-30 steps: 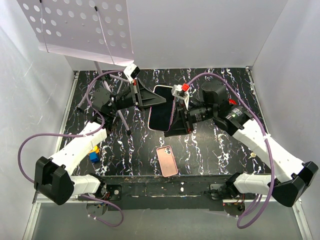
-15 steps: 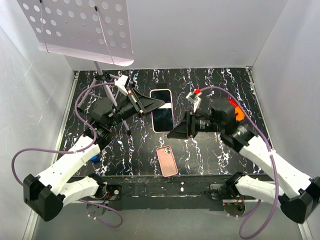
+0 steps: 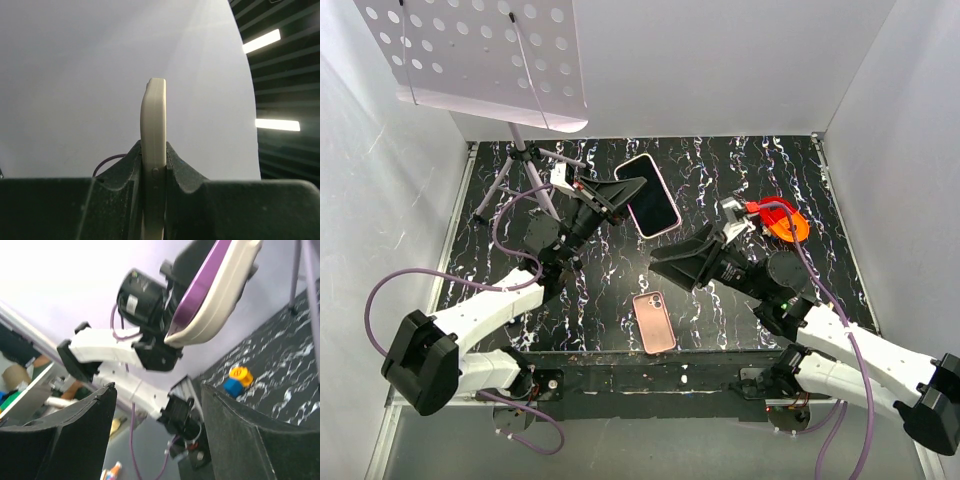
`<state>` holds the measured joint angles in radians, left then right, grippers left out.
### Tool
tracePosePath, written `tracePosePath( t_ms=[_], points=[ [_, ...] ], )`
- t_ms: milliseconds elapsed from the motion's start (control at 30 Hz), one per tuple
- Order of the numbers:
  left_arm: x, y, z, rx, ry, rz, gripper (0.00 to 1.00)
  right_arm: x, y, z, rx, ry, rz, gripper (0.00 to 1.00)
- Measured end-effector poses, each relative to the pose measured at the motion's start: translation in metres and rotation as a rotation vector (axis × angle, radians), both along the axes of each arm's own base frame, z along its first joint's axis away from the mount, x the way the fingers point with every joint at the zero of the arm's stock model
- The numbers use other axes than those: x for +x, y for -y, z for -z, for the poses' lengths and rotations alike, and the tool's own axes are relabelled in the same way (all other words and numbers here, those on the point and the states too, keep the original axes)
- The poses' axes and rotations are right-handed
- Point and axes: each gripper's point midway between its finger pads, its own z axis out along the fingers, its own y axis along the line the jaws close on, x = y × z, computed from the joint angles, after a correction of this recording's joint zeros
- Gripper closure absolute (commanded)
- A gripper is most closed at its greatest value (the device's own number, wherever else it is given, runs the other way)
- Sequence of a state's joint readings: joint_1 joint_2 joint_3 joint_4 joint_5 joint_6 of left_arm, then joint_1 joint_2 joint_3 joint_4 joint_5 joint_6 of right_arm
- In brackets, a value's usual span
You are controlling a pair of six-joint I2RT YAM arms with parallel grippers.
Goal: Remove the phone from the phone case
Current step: Remove the phone case from the phone.
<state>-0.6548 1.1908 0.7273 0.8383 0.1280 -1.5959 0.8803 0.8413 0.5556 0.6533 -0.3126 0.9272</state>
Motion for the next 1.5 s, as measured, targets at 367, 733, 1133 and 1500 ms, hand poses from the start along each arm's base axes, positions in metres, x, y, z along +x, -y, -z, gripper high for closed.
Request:
tracePosePath(
  t_ms=[367,733,1133,1500],
  points=[
    [-0.005,-0.006,-0.028,-0.123,0.083,-0.036,1.0,0.036,0.002,-0.016,0.046,0.06,0.193,0.36],
    [-0.005,-0.002,-0.03,-0.164,0.092,-0.04,1.0,0.036,-0.006,-0.029,0.059,0.158,0.175,0.41],
    [-0.007,0.0,-0.029,-0.167,0.094,-0.041,1.0,0.036,-0.006,-0.043,0.069,0.19,0.179,0.55],
    [-0.006,0.0,-0.028,-0.169,0.084,-0.045,1.0,0.04,-0.008,-0.045,0.055,0.212,0.194,0.89]
  ],
)
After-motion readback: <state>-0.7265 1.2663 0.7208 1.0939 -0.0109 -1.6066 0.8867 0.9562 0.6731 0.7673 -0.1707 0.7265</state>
